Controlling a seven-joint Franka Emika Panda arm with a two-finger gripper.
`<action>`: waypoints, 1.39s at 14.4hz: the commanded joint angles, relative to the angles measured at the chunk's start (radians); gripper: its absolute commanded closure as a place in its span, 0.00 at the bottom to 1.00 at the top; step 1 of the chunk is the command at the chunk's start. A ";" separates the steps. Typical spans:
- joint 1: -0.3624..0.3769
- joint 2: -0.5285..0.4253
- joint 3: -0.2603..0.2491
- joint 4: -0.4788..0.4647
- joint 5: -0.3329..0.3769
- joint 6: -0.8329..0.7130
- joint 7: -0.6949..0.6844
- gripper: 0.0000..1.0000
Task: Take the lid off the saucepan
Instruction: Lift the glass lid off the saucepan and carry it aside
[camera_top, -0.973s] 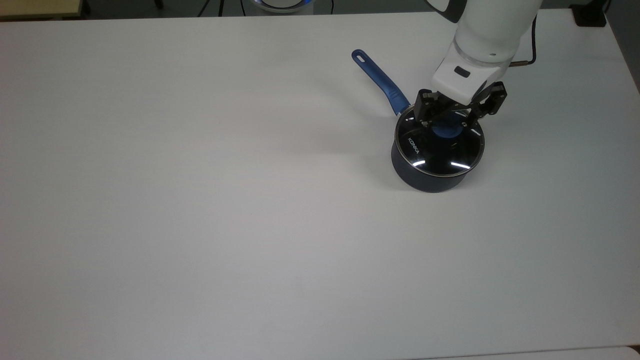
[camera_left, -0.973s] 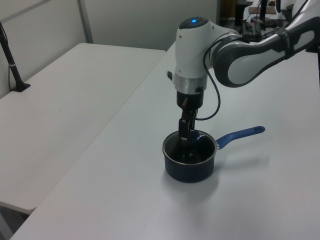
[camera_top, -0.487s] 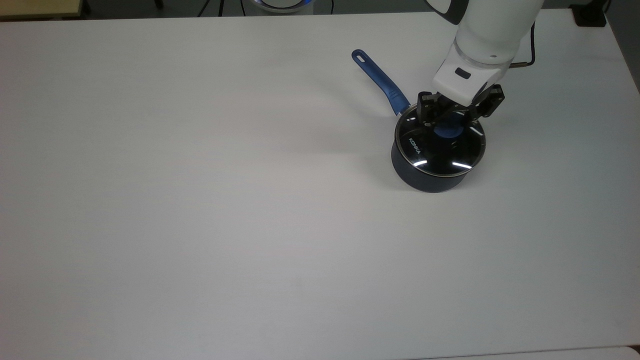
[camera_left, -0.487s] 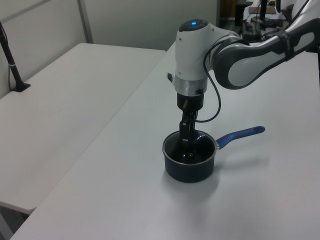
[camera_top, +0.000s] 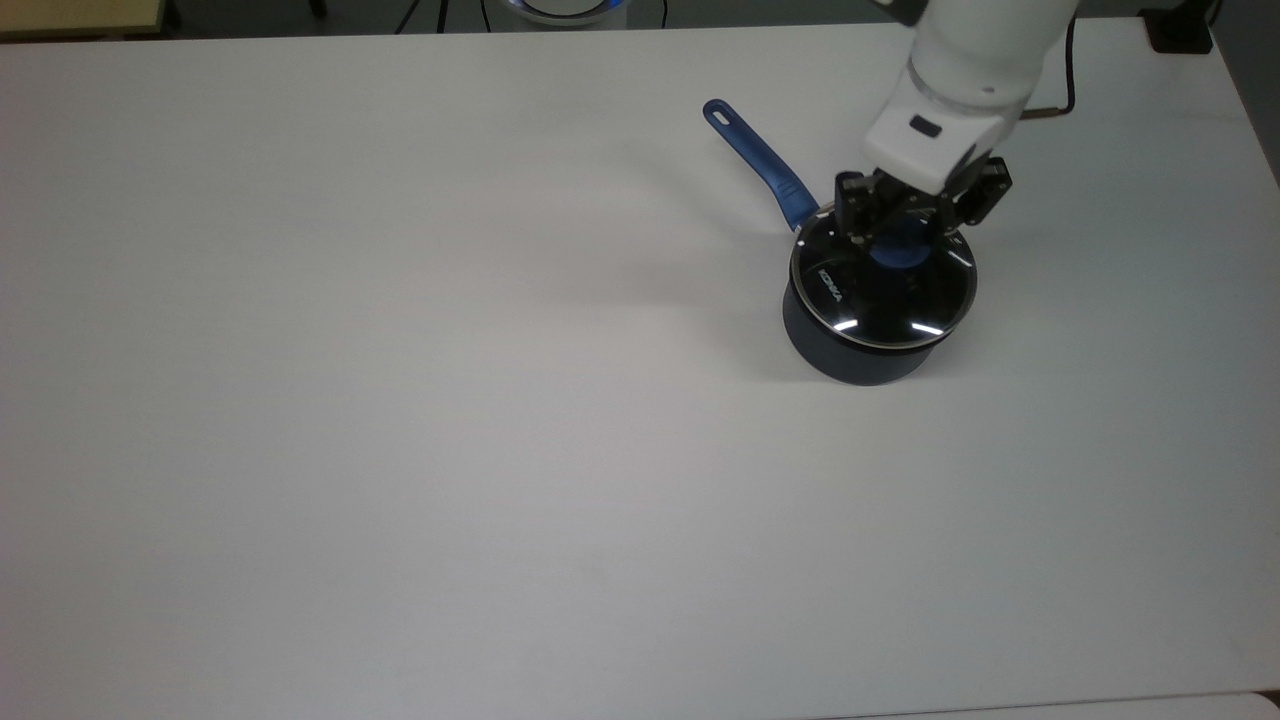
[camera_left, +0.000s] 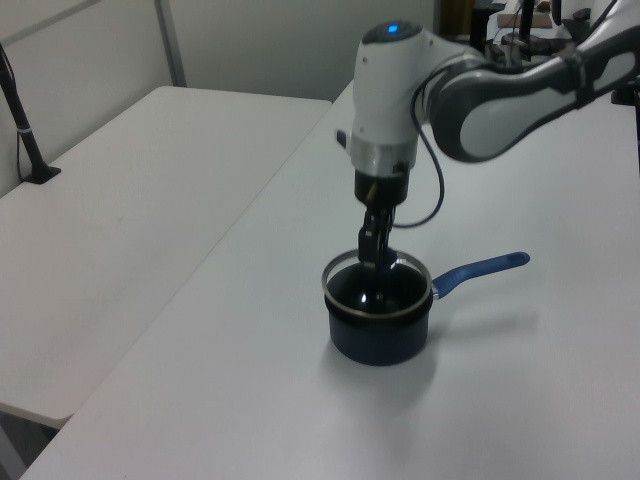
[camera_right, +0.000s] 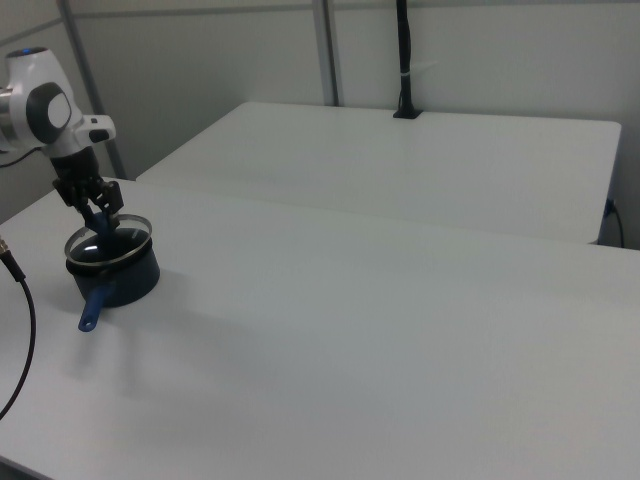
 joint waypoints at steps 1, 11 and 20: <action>-0.054 -0.100 -0.012 -0.074 -0.015 -0.040 -0.008 0.54; -0.398 -0.250 0.047 -0.454 -0.040 0.153 -0.241 0.54; -0.563 -0.273 0.146 -0.628 -0.085 0.303 -0.274 0.47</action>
